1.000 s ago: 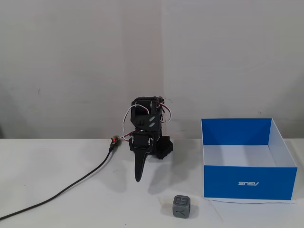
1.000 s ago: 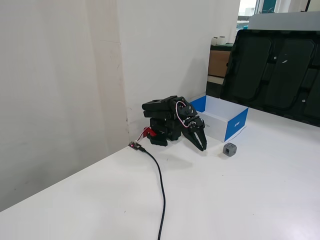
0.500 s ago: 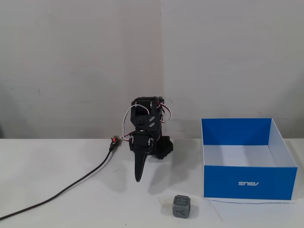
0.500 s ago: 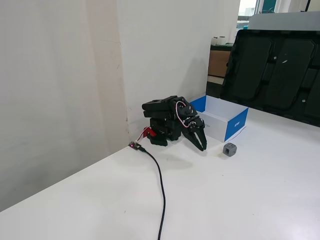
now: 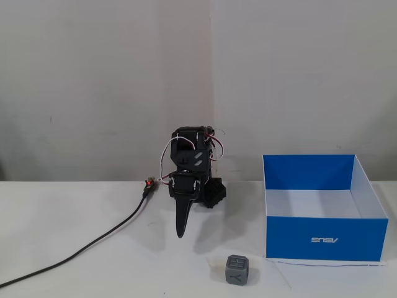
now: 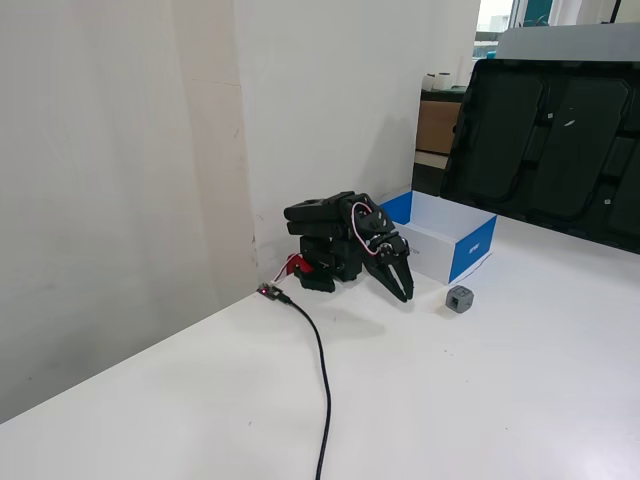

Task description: Pick the gray block and keep it in the box.

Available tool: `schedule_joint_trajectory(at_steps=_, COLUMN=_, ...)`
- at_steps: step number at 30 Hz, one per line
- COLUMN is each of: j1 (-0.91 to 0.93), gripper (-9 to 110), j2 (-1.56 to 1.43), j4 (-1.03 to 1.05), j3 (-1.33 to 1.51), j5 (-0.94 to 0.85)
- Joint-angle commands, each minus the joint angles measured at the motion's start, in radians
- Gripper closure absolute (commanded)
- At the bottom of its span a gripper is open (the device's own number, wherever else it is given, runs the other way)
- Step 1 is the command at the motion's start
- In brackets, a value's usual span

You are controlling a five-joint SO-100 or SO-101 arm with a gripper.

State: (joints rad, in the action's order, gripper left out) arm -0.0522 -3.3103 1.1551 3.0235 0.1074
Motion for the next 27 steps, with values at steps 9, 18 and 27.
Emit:
schedule_joint_trajectory(at_steps=9, j1=0.002, gripper=101, j2=-0.118, j4=0.003, j3=0.008, j5=0.009)
schedule_joint_trajectory(at_steps=18, j1=0.002, gripper=101, j2=-0.118, j4=0.003, j3=0.008, j5=0.009)
schedule_joint_trajectory(at_steps=27, j1=-0.018, gripper=101, j2=-0.118, j4=0.002, j3=0.006, j5=-0.005)
